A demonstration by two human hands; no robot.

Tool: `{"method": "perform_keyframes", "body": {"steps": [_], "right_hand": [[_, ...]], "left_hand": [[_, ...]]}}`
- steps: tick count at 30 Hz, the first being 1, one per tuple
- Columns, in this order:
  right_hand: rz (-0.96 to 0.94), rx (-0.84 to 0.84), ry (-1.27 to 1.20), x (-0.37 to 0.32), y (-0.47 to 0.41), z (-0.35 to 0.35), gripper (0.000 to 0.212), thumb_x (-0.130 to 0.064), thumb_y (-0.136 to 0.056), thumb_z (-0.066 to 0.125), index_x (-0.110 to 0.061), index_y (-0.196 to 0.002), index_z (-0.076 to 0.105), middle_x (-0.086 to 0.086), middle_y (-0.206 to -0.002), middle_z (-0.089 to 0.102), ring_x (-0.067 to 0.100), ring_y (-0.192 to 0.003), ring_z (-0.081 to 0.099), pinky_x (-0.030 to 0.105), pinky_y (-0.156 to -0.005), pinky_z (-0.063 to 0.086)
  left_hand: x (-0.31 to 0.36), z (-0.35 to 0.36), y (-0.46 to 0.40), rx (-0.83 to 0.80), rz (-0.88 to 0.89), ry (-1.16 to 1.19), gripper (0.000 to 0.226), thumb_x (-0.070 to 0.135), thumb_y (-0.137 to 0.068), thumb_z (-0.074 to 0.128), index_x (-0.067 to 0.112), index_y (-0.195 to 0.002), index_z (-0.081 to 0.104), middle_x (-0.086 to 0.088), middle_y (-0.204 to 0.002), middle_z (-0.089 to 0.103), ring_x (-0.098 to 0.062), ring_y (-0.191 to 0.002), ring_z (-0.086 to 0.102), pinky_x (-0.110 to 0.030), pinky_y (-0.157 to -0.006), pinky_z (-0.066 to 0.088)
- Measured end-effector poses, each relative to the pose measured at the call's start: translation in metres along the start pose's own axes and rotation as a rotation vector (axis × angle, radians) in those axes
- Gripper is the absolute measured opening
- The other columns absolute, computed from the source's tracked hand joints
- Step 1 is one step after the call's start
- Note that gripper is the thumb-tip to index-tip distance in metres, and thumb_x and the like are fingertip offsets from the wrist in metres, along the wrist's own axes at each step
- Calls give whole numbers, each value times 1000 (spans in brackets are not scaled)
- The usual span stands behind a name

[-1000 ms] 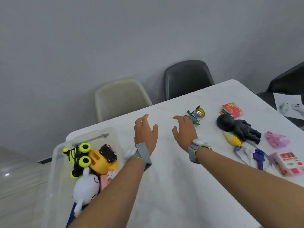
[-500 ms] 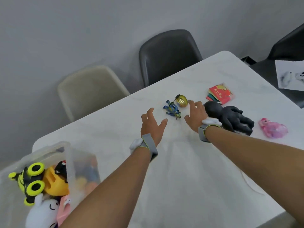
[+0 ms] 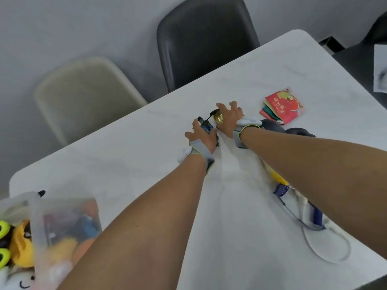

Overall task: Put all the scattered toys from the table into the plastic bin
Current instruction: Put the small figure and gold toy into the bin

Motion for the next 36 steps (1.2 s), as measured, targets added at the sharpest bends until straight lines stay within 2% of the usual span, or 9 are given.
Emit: {"method": "perform_keyframes", "body": {"steps": [8,11,15,19,22,26,29,33,36], "right_hand": [[7,105,-133,9,5,17,54,-27,-77,71,-24,-119,36,12,-111,41,31,-85,51,37,-68,44],[23,119,-147,14,17,25,54,-28,-76,70,-25,-118,36,11,-108,41,30,-83,50,35,-65,40],[32,106,-164,19,37,32,56,-36,-74,69,-29,-116,32,6,-101,37,28,-78,51,35,-63,43],[48,175,-224,9,65,28,59,-39,-72,70,-33,-116,31,1,-100,35,26,-73,51,33,-61,42],[35,196,-253,-7,89,23,58,-39,-75,66,-33,-120,31,1,-101,35,27,-73,51,32,-62,41],[-17,238,-306,-46,122,12,54,-35,-78,60,-33,-124,31,0,-101,32,27,-71,48,32,-63,40],[-81,301,-338,-81,148,1,53,-37,-79,60,-33,-125,33,1,-101,36,22,-64,46,28,-57,37],[-143,347,-361,-127,186,-12,55,-40,-76,60,-34,-125,35,2,-105,41,19,-59,45,24,-51,31],[-164,384,-375,-163,219,-22,55,-43,-75,58,-36,-125,35,-3,-102,36,21,-62,48,25,-53,34]], "left_hand": [[9,9,-8,-12,-45,-74,87,31,-83,71,29,-151,16,-16,-137,29,-41,-116,48,-47,-96,46],[5,3,4,-63,-22,-144,91,38,-79,74,29,-151,18,-15,-132,30,-37,-100,53,-39,-81,49],[-13,-18,22,-35,-23,-195,73,39,-76,71,20,-136,34,-16,-125,36,-21,-65,44,-23,-52,31],[-25,-45,43,-35,-52,-81,71,36,-73,69,25,-135,36,-14,-118,36,-30,-83,52,-36,-75,57],[-33,-70,63,0,-49,-11,69,36,-73,66,29,-136,39,-12,-117,38,-29,-88,57,-44,-81,59],[-39,-109,93,78,32,-19,69,33,-80,65,32,-142,35,-5,-113,35,-12,-68,52,-22,-54,45],[-41,-137,118,85,95,-34,69,29,-82,65,32,-144,35,-4,-112,33,-15,-67,55,-19,-47,39],[-46,-184,150,157,135,-16,66,27,-82,66,35,-141,37,-2,-111,35,-17,-65,60,-18,-48,42],[-55,-220,174,223,178,-59,65,32,-80,67,35,-138,37,-3,-113,37,-28,-77,62,-29,-69,52]]}}
Point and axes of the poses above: each hand's wrist, its own y-axis away from the middle knuckle, its own z-axis out of the palm, x = y × z, the point moved 6 cm from there along -y, towards the middle knuckle
